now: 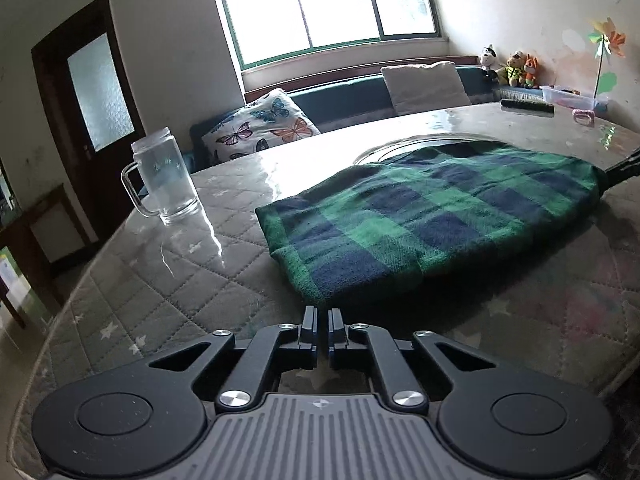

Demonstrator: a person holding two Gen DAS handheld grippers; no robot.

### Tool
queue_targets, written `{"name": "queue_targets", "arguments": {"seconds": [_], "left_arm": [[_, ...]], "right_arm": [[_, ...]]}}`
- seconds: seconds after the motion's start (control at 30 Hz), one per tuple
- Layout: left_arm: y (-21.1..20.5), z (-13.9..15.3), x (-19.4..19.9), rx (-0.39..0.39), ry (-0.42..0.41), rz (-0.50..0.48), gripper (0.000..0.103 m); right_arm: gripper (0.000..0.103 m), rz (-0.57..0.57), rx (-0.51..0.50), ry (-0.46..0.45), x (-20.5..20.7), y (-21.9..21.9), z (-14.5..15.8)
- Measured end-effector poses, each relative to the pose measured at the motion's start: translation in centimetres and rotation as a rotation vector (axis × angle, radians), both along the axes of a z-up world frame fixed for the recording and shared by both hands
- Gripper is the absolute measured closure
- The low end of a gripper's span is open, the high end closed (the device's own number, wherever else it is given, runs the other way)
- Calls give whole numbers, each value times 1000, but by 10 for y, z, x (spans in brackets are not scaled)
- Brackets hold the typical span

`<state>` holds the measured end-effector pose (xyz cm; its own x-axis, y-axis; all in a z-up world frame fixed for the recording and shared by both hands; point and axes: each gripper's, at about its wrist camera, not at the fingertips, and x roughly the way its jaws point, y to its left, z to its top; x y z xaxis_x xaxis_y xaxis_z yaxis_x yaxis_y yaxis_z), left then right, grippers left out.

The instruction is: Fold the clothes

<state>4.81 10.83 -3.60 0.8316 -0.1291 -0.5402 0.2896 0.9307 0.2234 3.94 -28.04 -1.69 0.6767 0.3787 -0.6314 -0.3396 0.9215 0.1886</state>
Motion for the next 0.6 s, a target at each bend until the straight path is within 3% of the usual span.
{"name": "queue_targets", "arguments": {"seconds": [0.1, 0.23, 0.37, 0.5, 0.53, 0.57, 0.6], "left_arm": [[0, 1, 1, -4, -2, 5, 97], [2, 2, 0, -8, -5, 11, 97], [2, 0, 1, -10, 3, 17, 97], [2, 2, -1, -14, -1, 17, 97], [3, 3, -1, -14, -4, 17, 97], [3, 4, -2, -14, -8, 16, 98], [4, 5, -3, -14, -13, 17, 100]], "right_arm": [[85, 9, -1, 5, 0, 1, 1], [83, -10, 11, -17, -5, 0, 4], [73, 25, 11, -22, -9, 3, 6], [71, 44, 2, -33, -4, 10, 4], [76, 45, -4, -30, -2, 12, 2], [92, 43, -5, -24, 0, 14, 0], [99, 42, -5, -13, 2, 15, -2]]}}
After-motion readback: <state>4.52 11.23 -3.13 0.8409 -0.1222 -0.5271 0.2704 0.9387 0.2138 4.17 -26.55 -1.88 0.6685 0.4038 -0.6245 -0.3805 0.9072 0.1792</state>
